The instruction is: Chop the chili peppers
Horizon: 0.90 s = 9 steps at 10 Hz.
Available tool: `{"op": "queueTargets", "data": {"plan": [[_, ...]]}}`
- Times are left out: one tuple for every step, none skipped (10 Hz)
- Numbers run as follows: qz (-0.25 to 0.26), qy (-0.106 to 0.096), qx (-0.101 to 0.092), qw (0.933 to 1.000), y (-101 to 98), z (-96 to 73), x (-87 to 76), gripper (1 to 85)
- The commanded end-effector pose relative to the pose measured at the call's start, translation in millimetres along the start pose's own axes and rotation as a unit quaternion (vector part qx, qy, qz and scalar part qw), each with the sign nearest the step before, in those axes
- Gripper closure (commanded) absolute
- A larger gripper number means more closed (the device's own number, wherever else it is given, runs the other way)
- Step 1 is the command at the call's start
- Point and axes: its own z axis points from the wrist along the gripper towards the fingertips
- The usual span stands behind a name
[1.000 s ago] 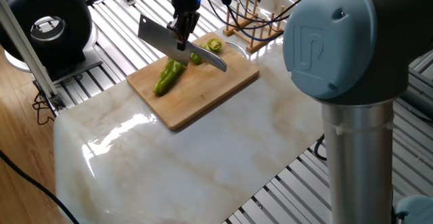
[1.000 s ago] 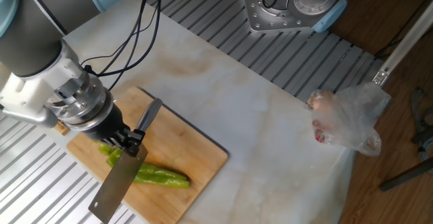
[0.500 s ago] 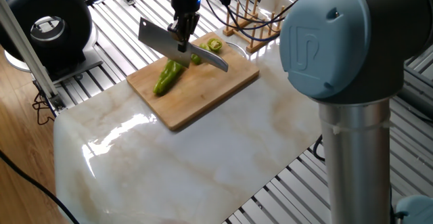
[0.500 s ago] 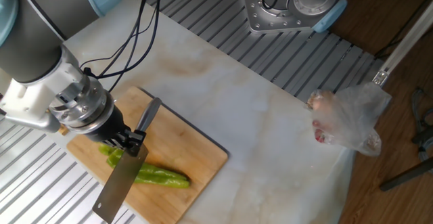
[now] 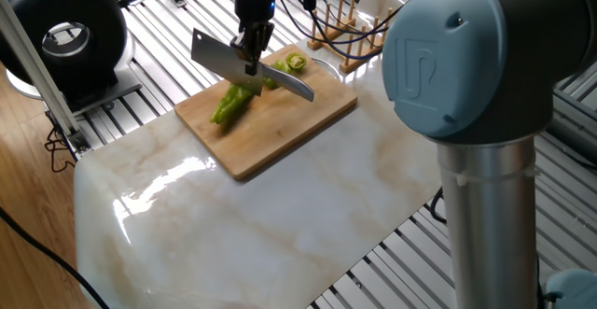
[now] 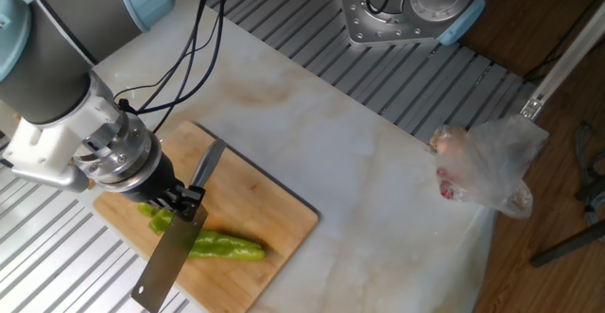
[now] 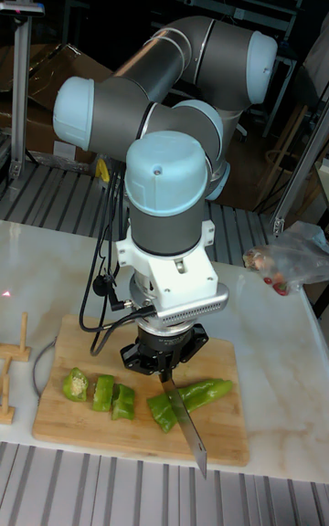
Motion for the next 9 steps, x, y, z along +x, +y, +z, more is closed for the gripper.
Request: {"op": "queueTargets", "data": {"plan": [[-0.001, -0.001, 0.000, 1.0000, 0.2, 2.6, -1.9, 84.3], [-0.002, -0.002, -0.004, 1.0000, 2.3, 2.9, -2.5, 84.3], [-0.006, -0.002, -0.005, 1.0000, 2.6, 3.0, -2.7, 84.3], [-0.009, -0.003, -0.005, 0.9999, 1.9, 4.3, -2.9, 84.3], [-0.013, -0.003, -0.007, 0.9999, 0.8, 6.2, -2.8, 84.3], [-0.015, -0.004, -0.008, 0.9998, -0.3, 7.5, -2.6, 84.3], [-0.016, -0.004, -0.006, 0.9998, -1.4, 7.7, -2.1, 84.3], [-0.018, -0.004, -0.006, 0.9998, -2.0, 8.0, -2.1, 84.3], [-0.019, -0.003, -0.004, 0.9998, -3.0, 8.4, -1.9, 84.3]]}}
